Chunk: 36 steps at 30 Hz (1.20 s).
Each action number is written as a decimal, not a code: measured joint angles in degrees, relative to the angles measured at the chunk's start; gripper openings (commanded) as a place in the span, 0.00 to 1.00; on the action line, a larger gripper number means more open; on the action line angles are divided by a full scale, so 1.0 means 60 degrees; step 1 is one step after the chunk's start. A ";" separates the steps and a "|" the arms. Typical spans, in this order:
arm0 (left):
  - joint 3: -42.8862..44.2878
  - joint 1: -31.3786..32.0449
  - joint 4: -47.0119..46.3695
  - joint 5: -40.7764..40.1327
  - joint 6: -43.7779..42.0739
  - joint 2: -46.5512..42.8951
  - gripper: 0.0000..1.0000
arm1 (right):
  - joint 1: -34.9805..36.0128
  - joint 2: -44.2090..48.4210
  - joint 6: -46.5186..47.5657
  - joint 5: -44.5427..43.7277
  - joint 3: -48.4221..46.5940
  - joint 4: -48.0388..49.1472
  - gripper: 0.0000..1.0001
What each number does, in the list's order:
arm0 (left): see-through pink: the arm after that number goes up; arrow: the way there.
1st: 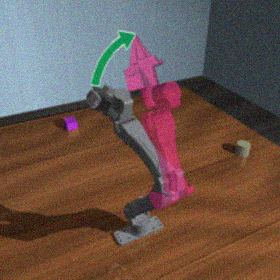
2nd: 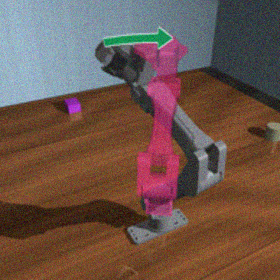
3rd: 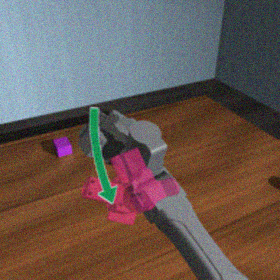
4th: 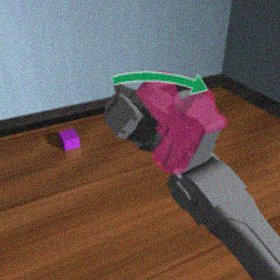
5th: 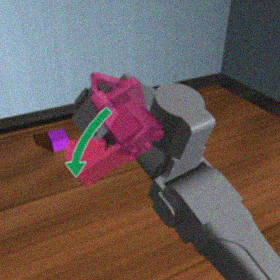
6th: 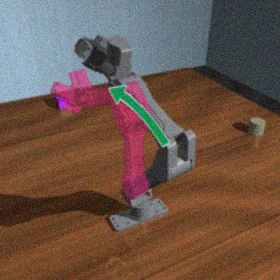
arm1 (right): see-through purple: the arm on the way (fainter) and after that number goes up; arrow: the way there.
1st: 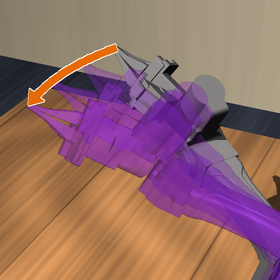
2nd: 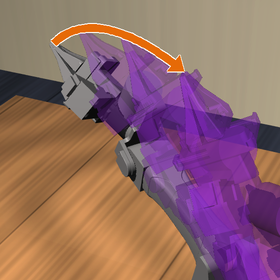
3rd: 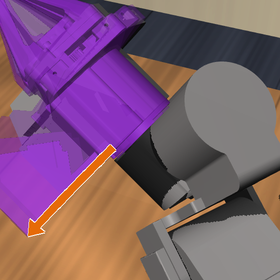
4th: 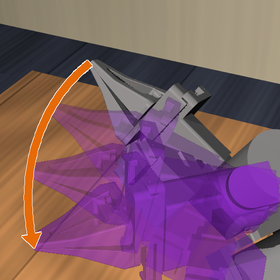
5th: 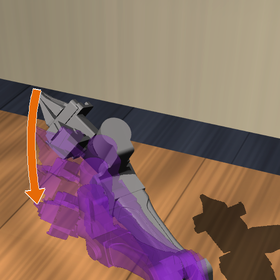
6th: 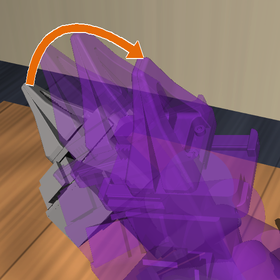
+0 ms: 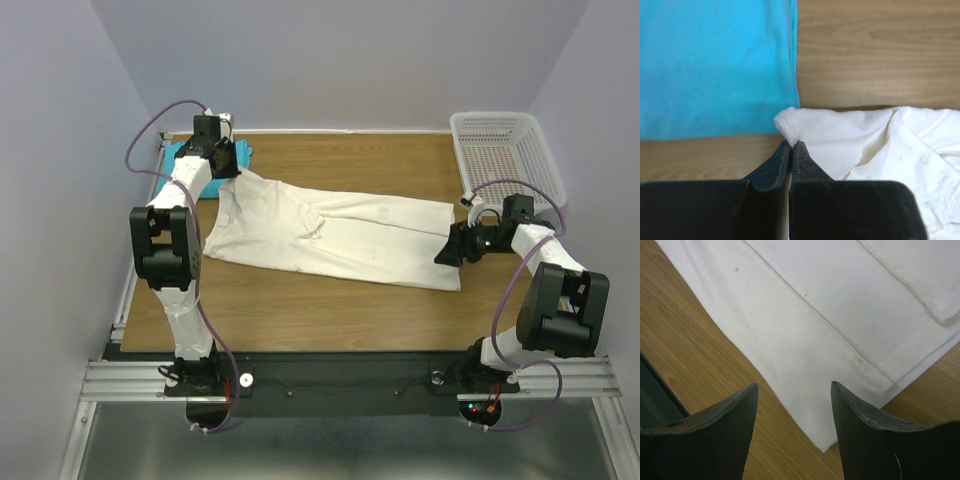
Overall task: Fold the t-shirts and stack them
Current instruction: Fold the tshirt
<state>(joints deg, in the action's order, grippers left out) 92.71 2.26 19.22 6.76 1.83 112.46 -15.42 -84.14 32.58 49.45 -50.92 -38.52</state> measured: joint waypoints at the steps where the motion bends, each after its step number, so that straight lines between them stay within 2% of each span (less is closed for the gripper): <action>1: 0.0259 0.0007 0.0000 -0.0011 -0.0007 0.0102 0.00 | 0.0000 0.0000 -0.0004 0.0004 0.0000 0.0000 0.66; 15: 0.4586 0.0984 0.0809 -0.0863 -0.0091 0.3140 0.00 | 0.0000 -0.0127 0.0018 -0.0109 0.0000 0.0025 0.66; 16: 0.4779 0.1016 0.0882 -0.0976 -0.0084 0.3293 0.05 | 0.0000 -0.0127 0.0033 -0.0127 0.0000 0.0025 0.66; 18: 0.5122 0.1056 0.0980 -0.1311 -0.0036 0.3581 0.23 | 0.0000 -0.0127 0.0076 -0.0160 0.0000 0.0029 0.66; 19: 0.5206 0.1056 0.1009 -0.1479 0.0015 0.3654 0.39 | 0.0000 -0.0127 0.0124 -0.0168 0.0000 0.0029 0.66; 22: 0.5366 0.1038 0.1133 -0.1942 0.0131 0.3774 0.58 | 0.0000 -0.0124 0.0299 -0.0178 0.0000 0.0033 0.66; 23: 0.5410 0.1027 0.1144 -0.2069 0.0178 0.3785 0.61 | 0.0000 -0.0124 0.0368 -0.0178 0.0000 0.0033 0.66; 33: 0.5905 0.0896 0.1060 -0.2430 0.0466 0.3588 0.65 | 0.0149 -0.0113 0.1490 -0.0280 0.0000 -0.0120 0.67; 36: 0.5209 0.0860 0.0929 -0.2626 0.0528 0.2794 0.72 | 0.0834 -0.0109 0.2146 -0.0426 0.0000 -0.0368 0.67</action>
<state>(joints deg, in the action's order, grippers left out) 123.96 7.42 24.80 -8.99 4.99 129.23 -10.41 -84.79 45.45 46.89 -50.92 -40.73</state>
